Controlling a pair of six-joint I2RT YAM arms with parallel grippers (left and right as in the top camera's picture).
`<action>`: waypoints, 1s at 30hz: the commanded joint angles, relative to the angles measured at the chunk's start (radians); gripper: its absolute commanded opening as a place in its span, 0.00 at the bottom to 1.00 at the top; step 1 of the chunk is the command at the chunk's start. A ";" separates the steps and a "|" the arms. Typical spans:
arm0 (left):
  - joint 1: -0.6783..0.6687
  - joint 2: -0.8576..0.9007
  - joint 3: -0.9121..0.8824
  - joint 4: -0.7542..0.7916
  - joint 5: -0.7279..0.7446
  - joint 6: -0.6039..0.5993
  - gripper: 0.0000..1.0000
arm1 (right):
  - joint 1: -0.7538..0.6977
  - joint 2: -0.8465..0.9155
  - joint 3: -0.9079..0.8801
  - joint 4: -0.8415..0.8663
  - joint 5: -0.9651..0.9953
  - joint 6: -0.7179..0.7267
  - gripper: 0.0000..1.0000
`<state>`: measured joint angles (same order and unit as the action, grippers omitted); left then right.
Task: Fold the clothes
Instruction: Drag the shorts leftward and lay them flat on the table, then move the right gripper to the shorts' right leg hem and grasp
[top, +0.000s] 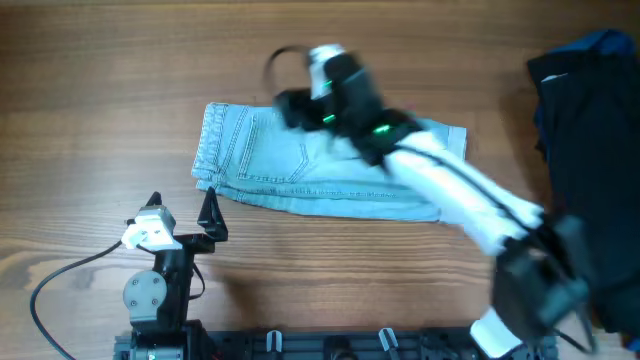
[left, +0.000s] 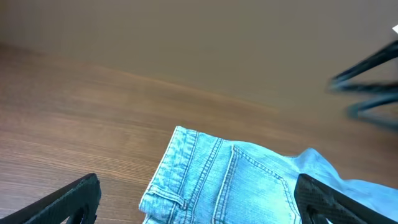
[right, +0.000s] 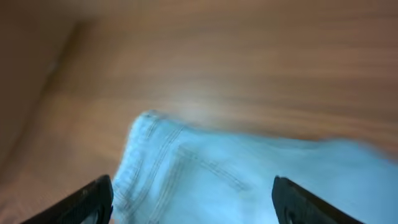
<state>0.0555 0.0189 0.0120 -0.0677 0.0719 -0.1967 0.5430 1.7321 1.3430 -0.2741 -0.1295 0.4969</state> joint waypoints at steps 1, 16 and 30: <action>0.009 -0.005 -0.006 -0.004 -0.006 0.010 1.00 | -0.177 -0.152 0.007 -0.226 0.077 0.089 0.86; 0.009 -0.005 -0.006 -0.003 -0.006 0.010 1.00 | -0.453 -0.180 -0.227 -0.621 -0.024 -0.079 1.00; 0.008 -0.005 -0.006 -0.003 -0.006 0.009 1.00 | -0.629 -0.178 -0.384 -0.537 -0.116 -0.132 1.00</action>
<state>0.0555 0.0185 0.0120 -0.0677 0.0719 -0.1967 -0.0563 1.5436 0.9833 -0.8288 -0.1596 0.4011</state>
